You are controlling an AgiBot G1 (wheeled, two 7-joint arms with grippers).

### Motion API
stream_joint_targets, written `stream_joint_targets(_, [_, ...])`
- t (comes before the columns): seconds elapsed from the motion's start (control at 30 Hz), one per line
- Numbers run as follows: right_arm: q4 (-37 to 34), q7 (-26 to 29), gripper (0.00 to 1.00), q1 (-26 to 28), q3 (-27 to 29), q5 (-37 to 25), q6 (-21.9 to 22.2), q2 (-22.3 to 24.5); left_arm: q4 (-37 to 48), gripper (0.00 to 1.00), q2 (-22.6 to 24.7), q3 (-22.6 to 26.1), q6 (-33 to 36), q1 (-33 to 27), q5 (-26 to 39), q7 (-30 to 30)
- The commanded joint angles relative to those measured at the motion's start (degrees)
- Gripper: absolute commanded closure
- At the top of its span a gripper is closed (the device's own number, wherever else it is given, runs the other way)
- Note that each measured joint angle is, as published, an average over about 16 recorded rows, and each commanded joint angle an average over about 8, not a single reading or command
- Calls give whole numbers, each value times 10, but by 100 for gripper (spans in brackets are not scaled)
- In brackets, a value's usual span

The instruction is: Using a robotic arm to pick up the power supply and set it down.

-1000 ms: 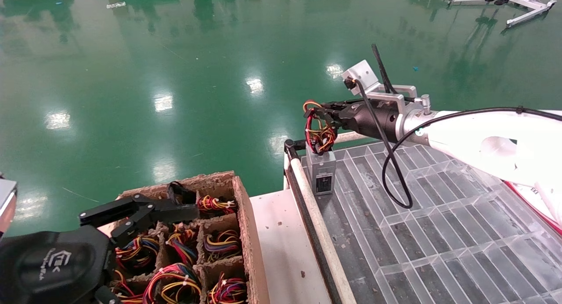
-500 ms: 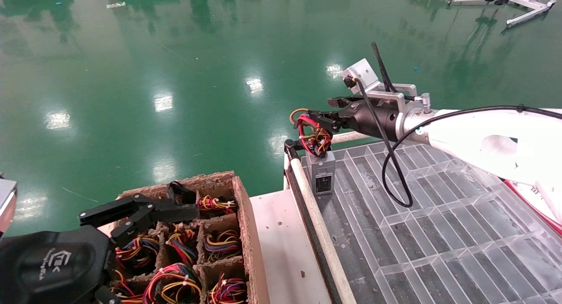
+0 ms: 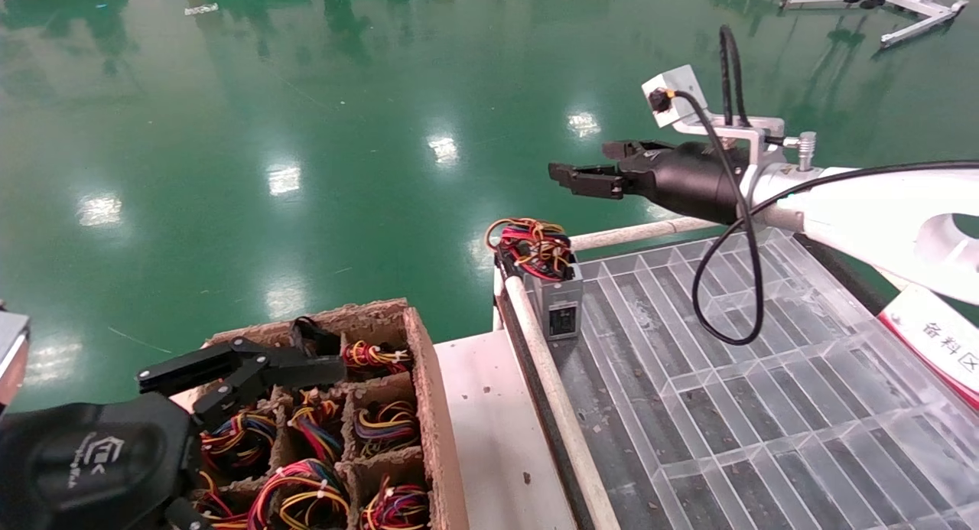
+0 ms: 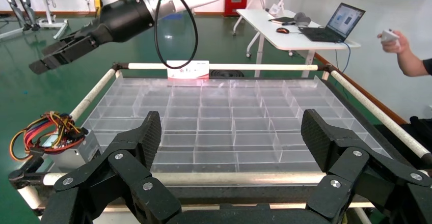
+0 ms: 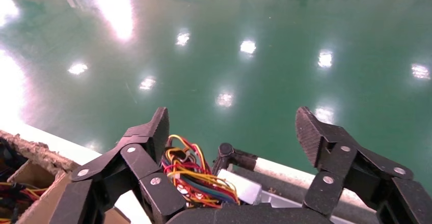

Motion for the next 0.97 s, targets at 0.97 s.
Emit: stream_joint_targets(0.97, [323, 53, 0, -199, 54, 149, -143, 159, 0, 0, 0, 0, 0, 0, 0, 0])
